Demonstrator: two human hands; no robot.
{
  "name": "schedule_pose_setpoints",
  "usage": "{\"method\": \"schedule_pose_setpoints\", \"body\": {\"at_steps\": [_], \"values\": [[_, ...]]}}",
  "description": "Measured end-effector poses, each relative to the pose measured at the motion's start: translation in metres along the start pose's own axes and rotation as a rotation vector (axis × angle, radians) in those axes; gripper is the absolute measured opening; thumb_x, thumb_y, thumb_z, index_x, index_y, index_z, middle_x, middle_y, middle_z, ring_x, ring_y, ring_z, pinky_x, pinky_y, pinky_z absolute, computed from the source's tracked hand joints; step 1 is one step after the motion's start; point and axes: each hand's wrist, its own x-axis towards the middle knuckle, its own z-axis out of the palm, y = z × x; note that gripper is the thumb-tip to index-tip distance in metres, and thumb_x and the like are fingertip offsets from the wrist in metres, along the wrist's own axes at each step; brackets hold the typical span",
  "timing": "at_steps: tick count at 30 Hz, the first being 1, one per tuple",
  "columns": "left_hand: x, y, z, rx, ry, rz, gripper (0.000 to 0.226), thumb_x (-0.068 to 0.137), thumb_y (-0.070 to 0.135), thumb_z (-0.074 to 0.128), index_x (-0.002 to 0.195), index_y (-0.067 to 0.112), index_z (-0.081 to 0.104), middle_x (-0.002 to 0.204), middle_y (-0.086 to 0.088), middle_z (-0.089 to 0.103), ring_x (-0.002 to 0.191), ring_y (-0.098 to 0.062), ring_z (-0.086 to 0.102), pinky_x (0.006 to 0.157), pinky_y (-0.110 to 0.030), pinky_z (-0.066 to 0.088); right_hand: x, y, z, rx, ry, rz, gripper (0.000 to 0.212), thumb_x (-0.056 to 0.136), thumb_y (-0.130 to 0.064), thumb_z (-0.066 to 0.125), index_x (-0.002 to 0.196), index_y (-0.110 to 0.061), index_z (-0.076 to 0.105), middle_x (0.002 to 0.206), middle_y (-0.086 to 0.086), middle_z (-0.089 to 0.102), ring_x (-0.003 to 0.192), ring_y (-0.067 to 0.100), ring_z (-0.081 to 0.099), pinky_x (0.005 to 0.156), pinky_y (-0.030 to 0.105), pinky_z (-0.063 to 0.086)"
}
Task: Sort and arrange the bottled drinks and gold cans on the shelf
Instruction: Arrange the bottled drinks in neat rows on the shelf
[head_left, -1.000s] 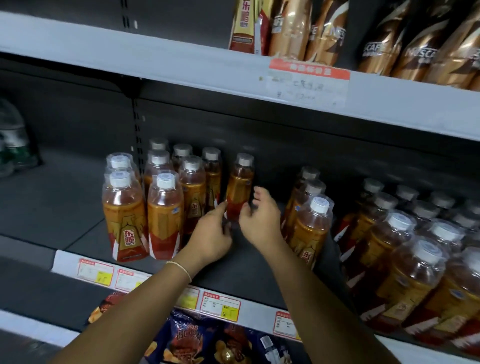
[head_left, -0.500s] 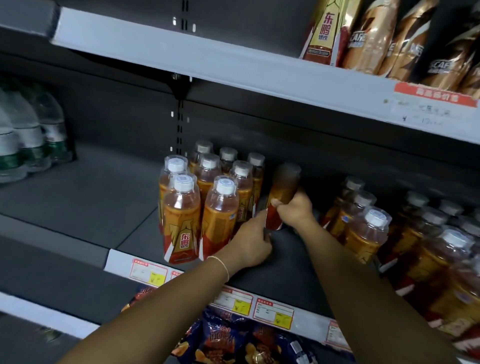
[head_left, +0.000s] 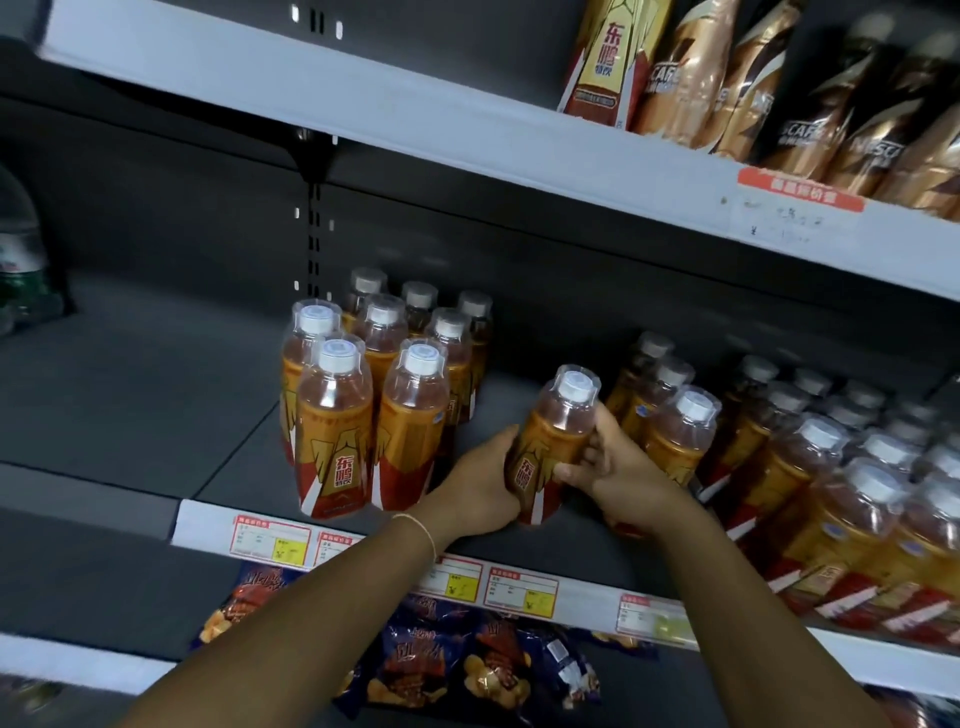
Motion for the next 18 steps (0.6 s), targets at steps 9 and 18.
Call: {"method": "schedule_pose_setpoints", "body": {"at_steps": [9,18], "values": [[-0.015,0.021,0.021,0.062,0.032,-0.024,0.060,0.061,0.016,0.091,0.115,0.022,0.063,0.107,0.010,0.071,0.098,-0.005,0.065,0.091,-0.029,0.053,-0.044,0.019,-0.017,0.118,0.084,-0.120,0.052,0.083,0.002,0.074,0.116,-0.036,0.060,0.115,-0.011,0.071,0.110,0.009,0.066,0.083,0.018,0.053],[-0.032,0.048,0.076,0.150,0.163,-0.030,0.048,0.052,0.043,0.092,0.085,0.044,0.057,0.091,0.018,0.060,0.078,0.005,0.057,0.061,-0.004,0.040,-0.086,0.064,-0.037,0.067,0.213,-0.138,0.044,0.084,-0.021,0.078,0.124,-0.028,0.060,0.114,-0.009,0.072,0.108,0.007,0.066,0.096,0.034,0.054]]}}
